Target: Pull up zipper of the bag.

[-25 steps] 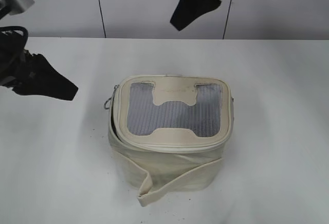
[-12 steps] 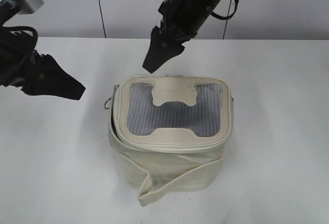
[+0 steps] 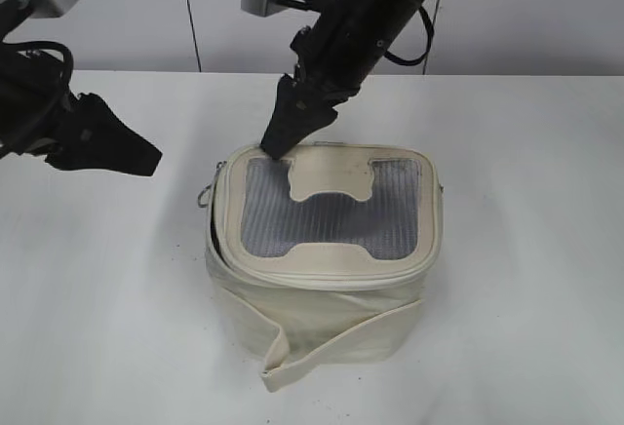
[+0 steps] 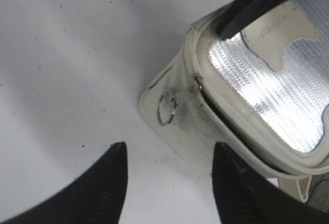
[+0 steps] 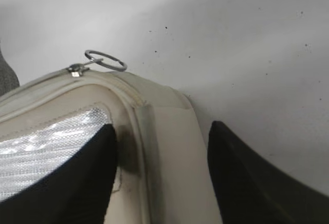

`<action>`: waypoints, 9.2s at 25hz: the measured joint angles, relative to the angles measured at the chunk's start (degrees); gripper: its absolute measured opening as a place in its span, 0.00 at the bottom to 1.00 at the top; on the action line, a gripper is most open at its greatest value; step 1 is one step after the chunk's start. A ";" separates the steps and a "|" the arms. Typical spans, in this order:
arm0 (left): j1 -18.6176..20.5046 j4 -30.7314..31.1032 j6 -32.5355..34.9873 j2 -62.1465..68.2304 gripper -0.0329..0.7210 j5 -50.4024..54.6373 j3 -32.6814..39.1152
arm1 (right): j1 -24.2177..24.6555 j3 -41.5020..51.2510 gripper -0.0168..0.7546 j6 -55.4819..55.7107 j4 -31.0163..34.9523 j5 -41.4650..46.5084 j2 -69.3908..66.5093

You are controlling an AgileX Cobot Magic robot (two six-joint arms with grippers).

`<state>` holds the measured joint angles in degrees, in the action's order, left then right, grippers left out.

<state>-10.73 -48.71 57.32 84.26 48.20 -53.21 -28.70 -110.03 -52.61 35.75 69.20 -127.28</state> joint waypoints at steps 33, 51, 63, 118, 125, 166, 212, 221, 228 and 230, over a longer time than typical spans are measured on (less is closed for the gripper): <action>-9.61 13.58 8.99 0.07 0.76 -15.16 0.00 | -1.41 -0.32 0.07 4.82 -1.16 1.26 0.00; -14.15 16.69 10.10 6.90 0.76 -18.09 -0.12 | -1.43 -0.32 0.07 5.01 -1.20 1.26 0.00; -14.38 16.88 10.10 7.28 0.58 -22.95 -0.12 | -1.43 -0.32 0.07 5.01 -1.20 1.26 0.00; -24.72 10.50 -13.65 -0.20 0.04 8.15 1.58 | -1.43 -0.32 0.07 7.43 -1.72 1.30 0.12; -35.93 6.24 -15.75 -0.08 0.04 -4.13 1.65 | -1.43 -0.32 0.07 7.58 -1.72 1.30 0.12; -33.30 10.68 -18.24 -2.88 0.41 -5.08 -3.67 | -1.40 -0.32 0.56 20.83 -9.26 0.94 1.69; -22.53 9.95 -18.24 43.70 0.71 21.22 -60.78 | 21.39 21.27 0.55 30.39 -17.77 0.63 20.13; -24.86 12.93 -18.24 44.99 0.69 21.17 -60.85 | 21.39 23.47 0.55 31.61 -15.17 0.60 20.20; -25.53 14.34 -18.49 44.99 0.15 21.76 -61.03 | 21.39 24.22 0.55 31.61 -14.03 0.56 20.59; -25.53 14.39 -18.62 44.99 0.13 21.87 -61.03 | 21.39 25.67 0.55 31.28 -13.88 0.49 21.45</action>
<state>-36.25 -34.32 38.70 129.26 70.07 -114.25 -7.31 -84.36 -21.33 21.87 69.69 -105.83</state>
